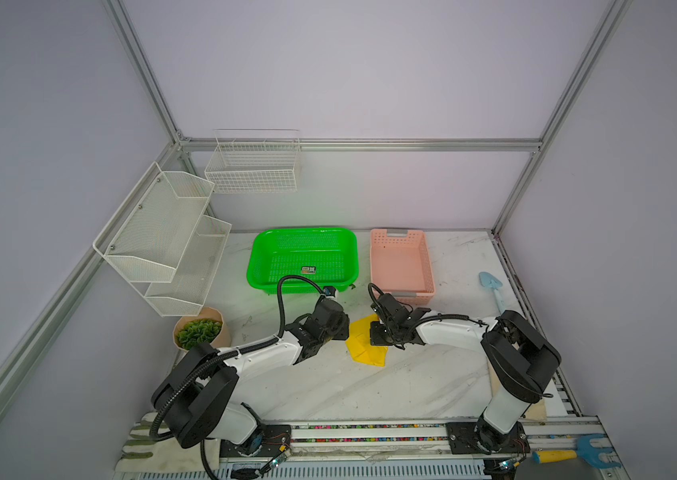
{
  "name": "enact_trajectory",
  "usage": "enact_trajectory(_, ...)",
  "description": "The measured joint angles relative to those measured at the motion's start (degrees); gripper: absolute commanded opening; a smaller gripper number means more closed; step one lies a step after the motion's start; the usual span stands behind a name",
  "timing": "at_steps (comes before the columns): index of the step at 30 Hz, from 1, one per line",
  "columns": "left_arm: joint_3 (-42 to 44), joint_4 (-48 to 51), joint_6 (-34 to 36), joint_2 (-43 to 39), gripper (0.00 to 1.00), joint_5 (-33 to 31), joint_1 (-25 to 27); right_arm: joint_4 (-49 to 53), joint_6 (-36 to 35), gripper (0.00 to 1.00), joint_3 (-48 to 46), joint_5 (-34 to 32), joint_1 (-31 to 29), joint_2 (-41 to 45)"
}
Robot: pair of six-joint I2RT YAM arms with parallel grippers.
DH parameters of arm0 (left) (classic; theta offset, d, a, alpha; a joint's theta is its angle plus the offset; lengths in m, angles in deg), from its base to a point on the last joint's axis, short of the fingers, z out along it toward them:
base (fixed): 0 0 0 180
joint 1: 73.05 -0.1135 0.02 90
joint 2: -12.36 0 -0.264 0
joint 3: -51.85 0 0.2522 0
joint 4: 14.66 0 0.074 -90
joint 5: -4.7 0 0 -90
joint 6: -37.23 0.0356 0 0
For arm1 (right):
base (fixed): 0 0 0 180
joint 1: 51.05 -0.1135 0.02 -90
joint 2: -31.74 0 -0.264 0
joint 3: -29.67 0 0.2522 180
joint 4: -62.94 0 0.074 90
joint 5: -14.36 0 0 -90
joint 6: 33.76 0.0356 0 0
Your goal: Place the utensils on the paper napkin and roll it up
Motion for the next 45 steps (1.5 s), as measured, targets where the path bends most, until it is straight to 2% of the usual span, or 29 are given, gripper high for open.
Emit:
enact_trajectory(3, 0.55, 0.44, -0.85, 2.54, 0.53, 0.17, -1.97, -0.02, -0.17, 0.00, -0.02, 0.15, 0.00, 0.00)
enact_trajectory(11, 0.59, -1.42, -1.53, 7.50, 0.49, 2.19, -2.21, -0.92, -0.42, 0.00, -0.74, 0.22, 0.00, 0.37)
enact_trajectory(14, 0.59, -3.30, -1.90, 8.26, 0.42, 3.26, -2.27, -1.11, -0.44, 0.00, -0.87, 0.20, 0.00, 0.42)
enact_trajectory(19, 0.33, -6.34, -2.71, 10.23, 0.24, 6.19, -2.34, -1.29, -0.44, 0.00, -0.96, 0.26, 0.00, 0.42)
enact_trajectory(30, -0.28, -7.69, -3.08, 11.63, 0.05, 10.49, -2.34, -1.40, -0.61, 0.00, -1.01, 0.39, 0.04, 0.44)
enact_trajectory(37, -0.28, -7.74, -3.23, 11.52, 0.00, 12.83, -2.34, -3.28, -0.83, 0.00, -1.62, 1.01, 0.04, 0.44)
enact_trajectory(45, -0.28, -6.51, -3.69, 8.00, 0.00, 15.58, -2.32, -4.44, -0.87, 0.00, -2.14, 1.62, 0.07, 0.50)
